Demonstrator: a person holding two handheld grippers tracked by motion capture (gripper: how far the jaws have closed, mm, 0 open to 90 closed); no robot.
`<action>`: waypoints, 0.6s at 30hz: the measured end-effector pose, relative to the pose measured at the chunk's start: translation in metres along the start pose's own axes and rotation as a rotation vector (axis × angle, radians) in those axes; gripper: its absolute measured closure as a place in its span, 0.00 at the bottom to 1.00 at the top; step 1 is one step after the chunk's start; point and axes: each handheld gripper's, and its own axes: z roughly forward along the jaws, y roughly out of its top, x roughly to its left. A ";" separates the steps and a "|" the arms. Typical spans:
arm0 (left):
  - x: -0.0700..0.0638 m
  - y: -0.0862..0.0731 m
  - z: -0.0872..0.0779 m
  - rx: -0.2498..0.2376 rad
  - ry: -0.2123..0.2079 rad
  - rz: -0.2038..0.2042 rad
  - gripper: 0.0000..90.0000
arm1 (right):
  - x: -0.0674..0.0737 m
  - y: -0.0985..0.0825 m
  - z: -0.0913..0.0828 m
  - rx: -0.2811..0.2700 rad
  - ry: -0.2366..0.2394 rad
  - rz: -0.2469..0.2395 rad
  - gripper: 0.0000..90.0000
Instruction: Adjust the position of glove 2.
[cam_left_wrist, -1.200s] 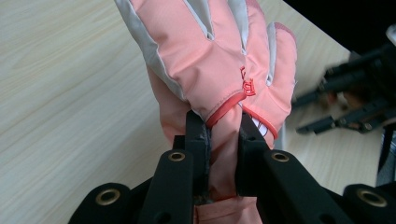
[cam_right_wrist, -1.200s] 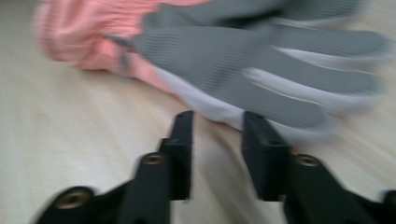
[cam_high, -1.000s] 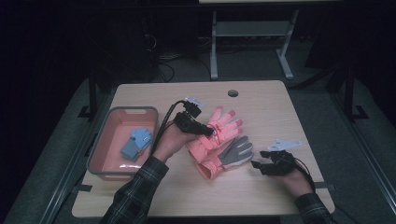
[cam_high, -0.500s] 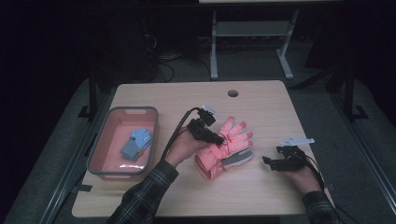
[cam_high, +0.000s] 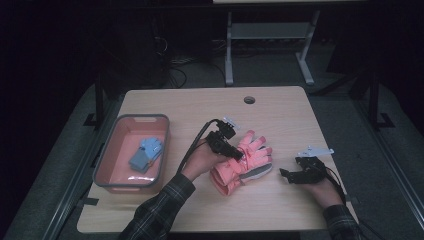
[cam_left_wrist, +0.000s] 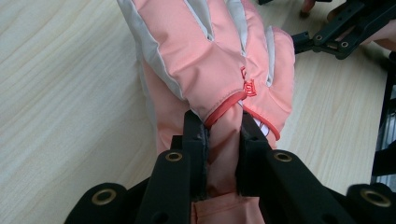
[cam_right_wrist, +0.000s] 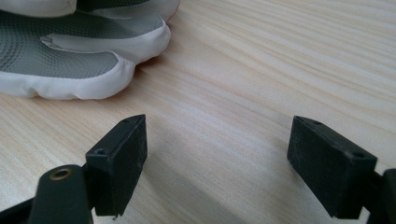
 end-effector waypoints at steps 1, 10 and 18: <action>-0.001 0.000 0.000 0.000 0.000 0.002 0.85 | 0.000 0.000 0.000 -0.001 -0.001 -0.001 0.22; -0.015 0.010 -0.013 0.016 -0.025 0.020 0.86 | 0.000 0.000 0.001 -0.002 -0.004 -0.006 0.22; -0.011 0.004 0.007 0.039 -0.010 0.014 0.84 | 0.001 0.000 0.000 -0.001 -0.006 -0.004 0.22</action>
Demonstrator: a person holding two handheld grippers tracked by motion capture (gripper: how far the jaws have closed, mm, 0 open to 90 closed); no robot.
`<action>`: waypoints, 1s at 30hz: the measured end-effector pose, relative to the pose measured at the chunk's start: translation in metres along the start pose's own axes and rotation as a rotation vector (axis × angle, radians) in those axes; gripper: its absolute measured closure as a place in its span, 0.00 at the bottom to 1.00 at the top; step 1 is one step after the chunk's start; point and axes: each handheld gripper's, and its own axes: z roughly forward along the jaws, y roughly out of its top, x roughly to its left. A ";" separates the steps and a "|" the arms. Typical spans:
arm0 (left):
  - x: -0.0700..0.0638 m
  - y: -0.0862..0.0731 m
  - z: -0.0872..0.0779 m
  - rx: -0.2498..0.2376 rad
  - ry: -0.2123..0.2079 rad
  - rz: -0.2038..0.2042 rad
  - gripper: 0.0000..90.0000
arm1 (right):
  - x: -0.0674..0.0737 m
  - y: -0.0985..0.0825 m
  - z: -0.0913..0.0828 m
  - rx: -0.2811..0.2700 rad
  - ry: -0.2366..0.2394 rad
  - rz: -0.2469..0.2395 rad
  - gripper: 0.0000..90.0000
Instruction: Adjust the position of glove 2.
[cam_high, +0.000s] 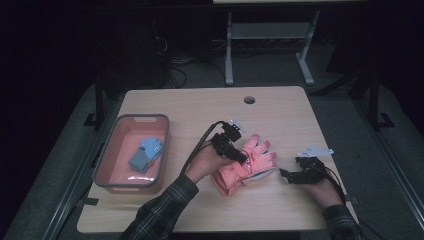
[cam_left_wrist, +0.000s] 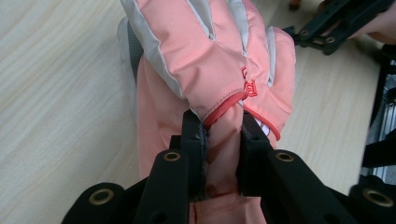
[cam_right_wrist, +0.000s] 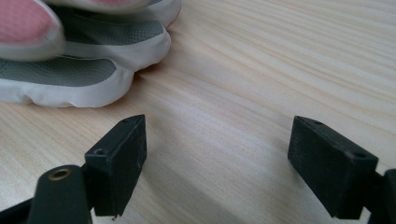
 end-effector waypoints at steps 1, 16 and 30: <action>0.001 -0.001 0.001 0.000 0.001 0.000 0.84 | 0.000 0.000 0.000 0.000 0.000 0.000 0.21; 0.009 -0.007 -0.008 -0.079 0.029 -0.003 0.47 | 0.009 0.014 -0.018 -0.054 0.064 -0.006 0.39; 0.014 -0.009 -0.032 -0.174 0.057 0.015 0.24 | 0.047 0.070 -0.040 -0.184 0.240 -0.090 1.00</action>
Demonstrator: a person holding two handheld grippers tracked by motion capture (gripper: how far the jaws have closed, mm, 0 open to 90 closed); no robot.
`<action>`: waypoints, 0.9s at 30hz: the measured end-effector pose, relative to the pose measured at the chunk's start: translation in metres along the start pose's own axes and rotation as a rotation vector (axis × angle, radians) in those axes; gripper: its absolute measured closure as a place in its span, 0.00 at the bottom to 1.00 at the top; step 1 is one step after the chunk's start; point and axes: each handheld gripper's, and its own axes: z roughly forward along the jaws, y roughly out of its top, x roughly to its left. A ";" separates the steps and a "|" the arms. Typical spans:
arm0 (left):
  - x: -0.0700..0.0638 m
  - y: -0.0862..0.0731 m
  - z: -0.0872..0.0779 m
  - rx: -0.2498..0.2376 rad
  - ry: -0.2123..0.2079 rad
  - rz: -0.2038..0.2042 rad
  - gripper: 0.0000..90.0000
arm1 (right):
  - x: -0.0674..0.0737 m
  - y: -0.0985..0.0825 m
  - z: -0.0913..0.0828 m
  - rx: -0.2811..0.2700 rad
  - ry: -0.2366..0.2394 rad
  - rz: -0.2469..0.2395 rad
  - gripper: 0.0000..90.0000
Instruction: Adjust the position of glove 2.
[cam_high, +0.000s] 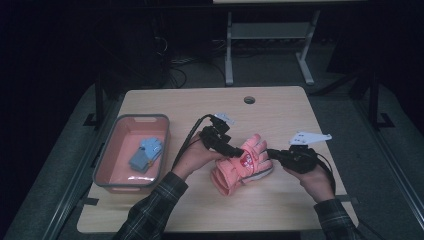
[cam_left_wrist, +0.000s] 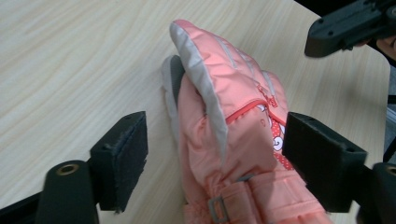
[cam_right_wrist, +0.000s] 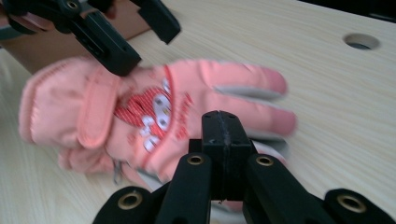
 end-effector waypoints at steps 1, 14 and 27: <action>0.001 0.000 -0.001 -0.001 0.001 0.005 0.24 | 0.002 0.003 0.004 0.000 0.012 -0.003 1.00; 0.005 -0.008 -0.009 -0.001 0.007 0.017 0.21 | 0.010 0.019 0.048 0.027 0.030 -0.027 1.00; 0.010 -0.012 0.007 0.036 -0.021 0.008 0.17 | 0.007 0.002 0.070 0.113 0.034 -0.026 1.00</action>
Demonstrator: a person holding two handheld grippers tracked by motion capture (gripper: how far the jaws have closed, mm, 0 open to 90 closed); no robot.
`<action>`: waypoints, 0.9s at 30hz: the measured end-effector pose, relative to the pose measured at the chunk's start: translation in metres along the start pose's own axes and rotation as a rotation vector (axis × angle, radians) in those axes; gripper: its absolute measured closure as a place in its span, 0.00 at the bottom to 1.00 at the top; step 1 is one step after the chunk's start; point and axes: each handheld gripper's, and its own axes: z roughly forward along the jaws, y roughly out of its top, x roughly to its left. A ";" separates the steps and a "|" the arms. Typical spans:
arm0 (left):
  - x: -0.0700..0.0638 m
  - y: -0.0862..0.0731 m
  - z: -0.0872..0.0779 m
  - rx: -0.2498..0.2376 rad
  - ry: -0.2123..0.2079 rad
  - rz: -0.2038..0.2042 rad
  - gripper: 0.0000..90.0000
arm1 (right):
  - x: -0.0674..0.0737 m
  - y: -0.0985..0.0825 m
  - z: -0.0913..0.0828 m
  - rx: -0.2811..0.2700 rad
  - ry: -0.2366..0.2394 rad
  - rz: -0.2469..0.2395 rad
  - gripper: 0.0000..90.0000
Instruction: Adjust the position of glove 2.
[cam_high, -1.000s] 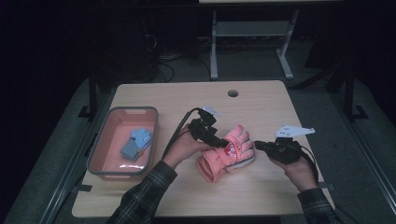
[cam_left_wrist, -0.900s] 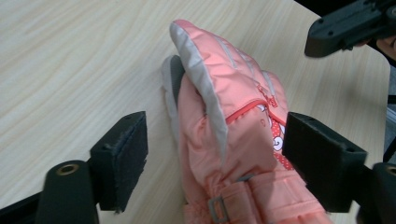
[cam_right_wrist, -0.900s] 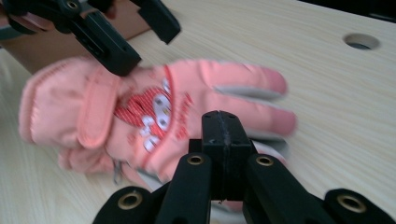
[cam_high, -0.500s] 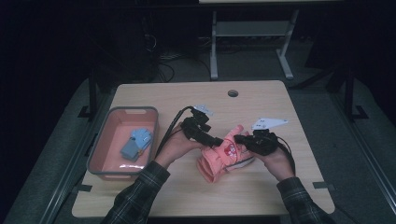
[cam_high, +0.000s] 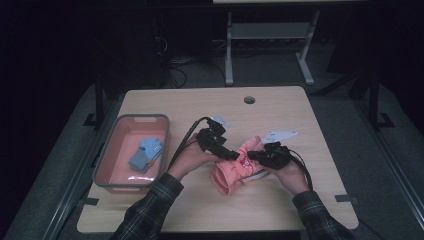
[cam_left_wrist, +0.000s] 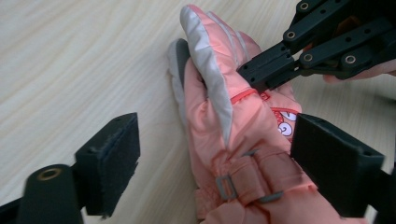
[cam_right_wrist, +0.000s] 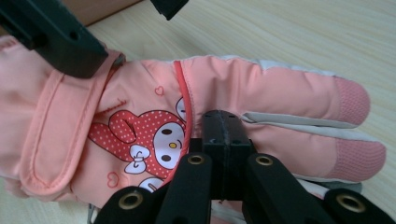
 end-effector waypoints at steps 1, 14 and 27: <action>0.000 0.000 0.003 0.011 -0.008 0.003 0.16 | 0.000 0.000 0.001 0.006 0.000 0.002 1.00; 0.008 -0.012 0.057 0.122 -0.119 -0.033 0.14 | 0.006 -0.008 0.006 0.050 -0.012 -0.017 1.00; 0.005 -0.018 0.070 0.136 -0.200 -0.048 0.14 | 0.006 -0.017 0.005 0.059 0.000 -0.020 1.00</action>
